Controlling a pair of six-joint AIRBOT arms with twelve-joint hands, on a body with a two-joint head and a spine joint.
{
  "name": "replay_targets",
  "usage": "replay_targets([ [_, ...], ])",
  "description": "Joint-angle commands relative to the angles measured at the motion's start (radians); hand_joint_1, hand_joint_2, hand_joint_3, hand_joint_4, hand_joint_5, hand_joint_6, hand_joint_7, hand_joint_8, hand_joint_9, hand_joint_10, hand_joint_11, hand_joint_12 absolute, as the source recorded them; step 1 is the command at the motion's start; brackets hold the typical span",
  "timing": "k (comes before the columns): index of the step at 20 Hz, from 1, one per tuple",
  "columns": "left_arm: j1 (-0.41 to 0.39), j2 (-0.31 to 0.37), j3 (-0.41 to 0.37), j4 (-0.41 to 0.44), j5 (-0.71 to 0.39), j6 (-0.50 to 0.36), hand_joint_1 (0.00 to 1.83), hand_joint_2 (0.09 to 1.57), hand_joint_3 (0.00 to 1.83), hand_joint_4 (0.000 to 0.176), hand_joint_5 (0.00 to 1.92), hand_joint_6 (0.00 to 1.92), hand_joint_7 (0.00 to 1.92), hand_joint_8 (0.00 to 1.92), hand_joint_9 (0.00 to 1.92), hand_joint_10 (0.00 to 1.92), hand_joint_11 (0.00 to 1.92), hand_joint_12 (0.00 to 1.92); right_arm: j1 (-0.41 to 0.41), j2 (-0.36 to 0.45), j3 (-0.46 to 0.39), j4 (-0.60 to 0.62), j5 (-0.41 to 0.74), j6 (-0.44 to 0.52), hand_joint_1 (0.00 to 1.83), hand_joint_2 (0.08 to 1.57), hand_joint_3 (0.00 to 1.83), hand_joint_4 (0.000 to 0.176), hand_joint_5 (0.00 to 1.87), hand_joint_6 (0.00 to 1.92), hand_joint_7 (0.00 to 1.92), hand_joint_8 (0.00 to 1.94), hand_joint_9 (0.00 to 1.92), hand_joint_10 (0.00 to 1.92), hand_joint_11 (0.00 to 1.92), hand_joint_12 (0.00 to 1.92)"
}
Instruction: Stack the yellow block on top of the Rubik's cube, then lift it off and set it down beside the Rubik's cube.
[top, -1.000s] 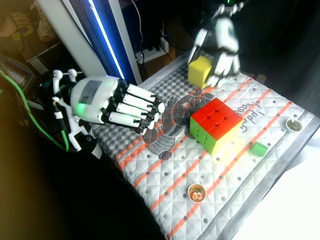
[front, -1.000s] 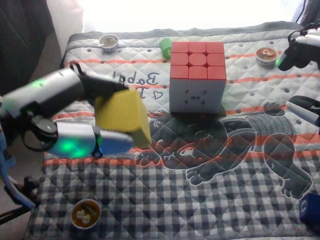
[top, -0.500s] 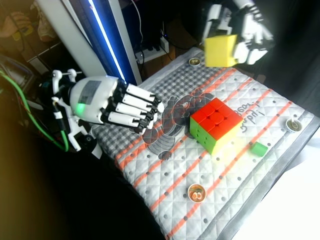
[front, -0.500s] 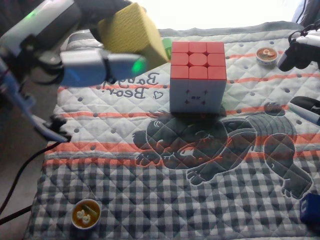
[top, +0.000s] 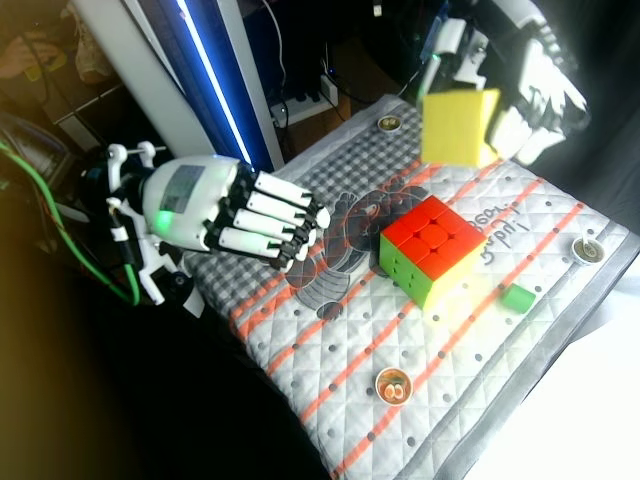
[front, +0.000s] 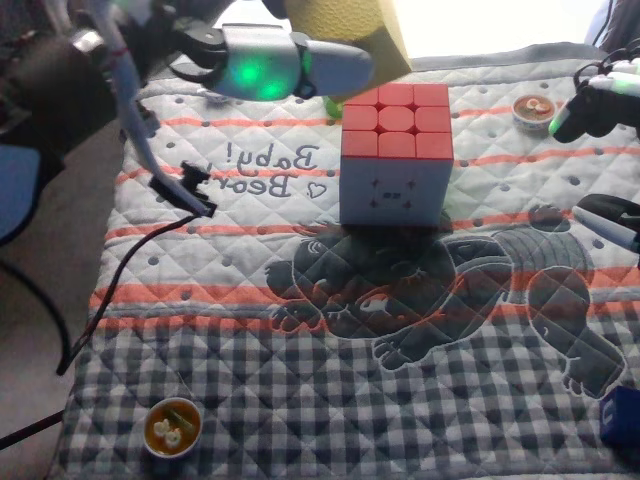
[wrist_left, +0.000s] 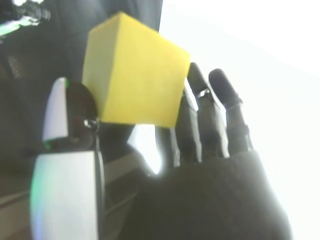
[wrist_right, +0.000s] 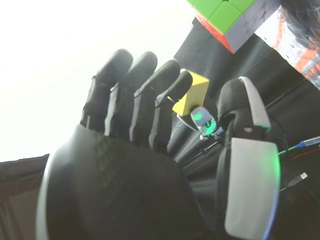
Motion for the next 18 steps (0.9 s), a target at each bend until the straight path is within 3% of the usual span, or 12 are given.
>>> replay_targets([
  [1, -0.022, -0.014, 0.011, 0.005, 0.087, -0.01, 1.12, 1.19, 0.0, 0.0, 0.83, 1.21, 0.78, 0.12, 0.36, 0.69, 0.0, 1.49, 0.007, -0.003, 0.005, -0.011, 0.124, 0.003, 1.03, 1.04, 0.18, 0.0, 0.49, 1.02, 0.46, 1.28, 0.31, 1.47, 0.11, 1.89],
  [3, -0.026, -0.051, 0.052, -0.014, 0.053, -0.01, 1.12, 1.19, 0.0, 0.0, 0.83, 1.22, 0.69, 0.07, 0.26, 0.67, 0.0, 1.46, 0.007, -0.003, 0.006, -0.011, 0.124, 0.003, 1.02, 1.04, 0.18, 0.0, 0.49, 1.03, 0.46, 1.28, 0.32, 1.47, 0.11, 1.88],
  [4, -0.031, -0.071, 0.074, -0.021, 0.031, -0.01, 1.13, 1.18, 0.0, 0.0, 0.85, 1.19, 0.62, 0.03, 0.18, 0.57, 0.0, 1.33, 0.007, -0.004, 0.007, -0.012, 0.124, 0.003, 1.0, 1.05, 0.16, 0.0, 0.48, 1.05, 0.45, 1.29, 0.29, 1.49, 0.08, 1.89],
  [6, -0.033, -0.099, 0.099, -0.027, 0.002, -0.01, 1.13, 1.18, 0.0, 0.0, 0.84, 1.2, 0.55, 0.01, 0.15, 0.47, 0.0, 1.28, 0.007, -0.004, 0.007, -0.012, 0.124, 0.003, 1.01, 1.05, 0.15, 0.0, 0.48, 1.07, 0.46, 1.29, 0.31, 1.48, 0.11, 1.86],
  [8, -0.033, -0.122, 0.121, -0.027, -0.032, -0.01, 1.12, 1.18, 0.0, 0.0, 0.85, 1.19, 0.65, 0.04, 0.27, 0.55, 0.0, 1.5, 0.007, -0.005, 0.008, -0.012, 0.124, 0.003, 1.02, 1.06, 0.14, 0.0, 0.47, 1.08, 0.45, 1.27, 0.31, 1.46, 0.11, 1.84],
  [10, -0.032, -0.134, 0.131, -0.027, -0.054, -0.01, 1.07, 1.23, 0.0, 0.0, 0.77, 1.31, 0.67, 0.02, 0.28, 0.49, 0.0, 1.38, 0.007, -0.005, 0.008, -0.012, 0.124, 0.003, 1.03, 1.07, 0.12, 0.0, 0.47, 1.06, 0.43, 1.26, 0.28, 1.44, 0.07, 1.85],
  [11, -0.032, -0.136, 0.134, -0.026, -0.061, -0.01, 0.96, 1.26, 0.01, 0.017, 0.7, 1.4, 0.55, 0.0, 0.2, 0.46, 0.0, 1.39, 0.008, -0.005, 0.008, -0.012, 0.124, 0.003, 1.03, 1.07, 0.11, 0.0, 0.47, 1.05, 0.44, 1.24, 0.29, 1.42, 0.07, 1.83],
  [12, -0.031, -0.137, 0.135, -0.026, -0.064, -0.01, 0.78, 1.21, 0.0, 0.018, 0.45, 0.71, 0.41, 0.0, 0.11, 0.39, 0.0, 1.24, 0.008, -0.005, 0.008, -0.012, 0.124, 0.003, 1.04, 1.07, 0.1, 0.0, 0.47, 1.05, 0.44, 1.25, 0.29, 1.42, 0.07, 1.85],
  [13, -0.031, -0.14, 0.138, -0.026, -0.068, -0.01, 0.78, 1.21, 0.0, 0.018, 0.45, 0.71, 0.41, 0.0, 0.11, 0.39, 0.0, 1.24, 0.008, -0.005, 0.008, -0.012, 0.124, 0.003, 1.04, 1.07, 0.1, 0.0, 0.47, 1.05, 0.44, 1.25, 0.29, 1.42, 0.07, 1.85],
  [15, -0.031, -0.145, 0.146, -0.026, -0.08, -0.01, 0.64, 1.02, 0.0, 0.068, 0.3, 0.04, 0.25, 0.0, 0.04, 0.29, 0.0, 1.08, 0.008, -0.005, 0.008, -0.012, 0.124, 0.003, 1.04, 1.08, 0.1, 0.0, 0.48, 1.08, 0.47, 1.25, 0.33, 1.44, 0.13, 1.86],
  [17, -0.029, -0.15, 0.153, -0.029, -0.088, -0.01, 0.66, 0.91, 0.0, 0.091, 0.21, 0.0, 0.24, 0.0, 0.04, 0.3, 0.0, 1.15, 0.008, -0.005, 0.008, -0.012, 0.124, 0.004, 1.05, 1.08, 0.1, 0.0, 0.47, 1.09, 0.47, 1.26, 0.33, 1.44, 0.14, 1.84],
  [18, -0.028, -0.151, 0.154, -0.031, -0.089, -0.01, 0.63, 0.87, 0.0, 0.115, 0.14, 0.0, 0.22, 0.0, 0.02, 0.33, 0.0, 1.24, 0.008, -0.005, 0.008, -0.012, 0.124, 0.004, 1.04, 1.08, 0.1, 0.0, 0.48, 1.07, 0.47, 1.23, 0.33, 1.41, 0.13, 1.83],
])
